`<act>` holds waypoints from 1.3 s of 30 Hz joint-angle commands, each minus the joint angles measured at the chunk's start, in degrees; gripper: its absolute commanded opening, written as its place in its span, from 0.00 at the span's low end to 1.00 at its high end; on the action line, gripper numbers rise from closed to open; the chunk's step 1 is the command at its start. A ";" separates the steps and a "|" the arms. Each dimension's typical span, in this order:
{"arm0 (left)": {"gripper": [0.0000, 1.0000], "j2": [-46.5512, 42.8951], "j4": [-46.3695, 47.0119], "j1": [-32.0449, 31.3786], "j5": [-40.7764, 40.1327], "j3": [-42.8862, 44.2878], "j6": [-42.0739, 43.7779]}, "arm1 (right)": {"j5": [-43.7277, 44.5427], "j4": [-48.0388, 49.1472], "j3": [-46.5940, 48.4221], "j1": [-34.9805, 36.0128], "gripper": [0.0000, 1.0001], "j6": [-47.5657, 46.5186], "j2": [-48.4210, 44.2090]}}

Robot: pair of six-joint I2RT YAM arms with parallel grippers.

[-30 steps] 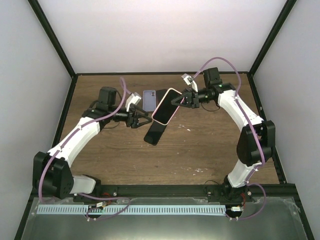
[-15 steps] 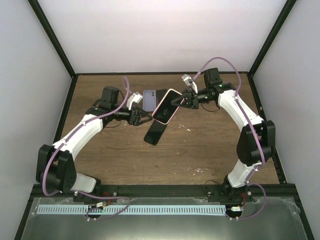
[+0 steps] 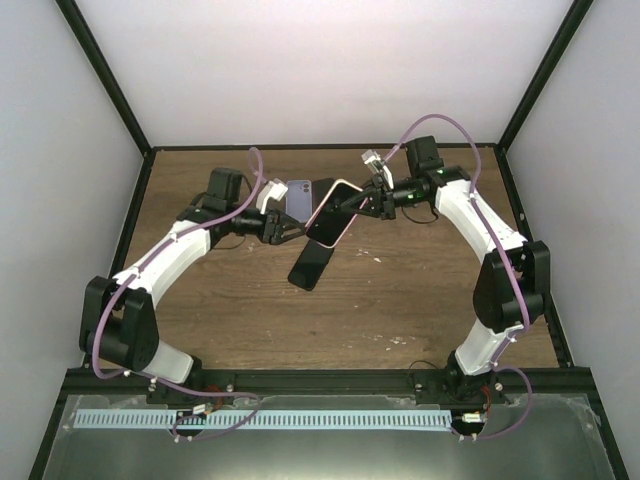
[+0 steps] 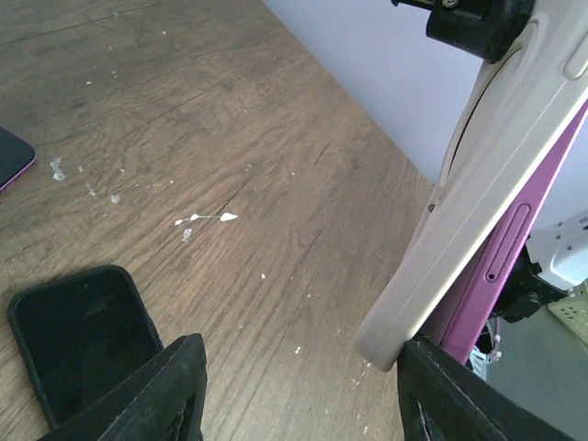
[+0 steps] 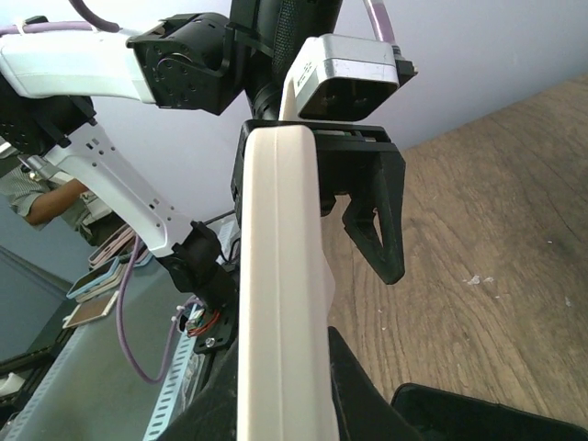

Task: Take the phone out of the phone case
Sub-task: Remove the phone case from the phone.

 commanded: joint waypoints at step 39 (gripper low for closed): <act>0.04 5.15 2.44 -5.42 12.43 11.87 -0.92 | -5.40 -17.33 20.85 9.72 0.09 -10.05 13.14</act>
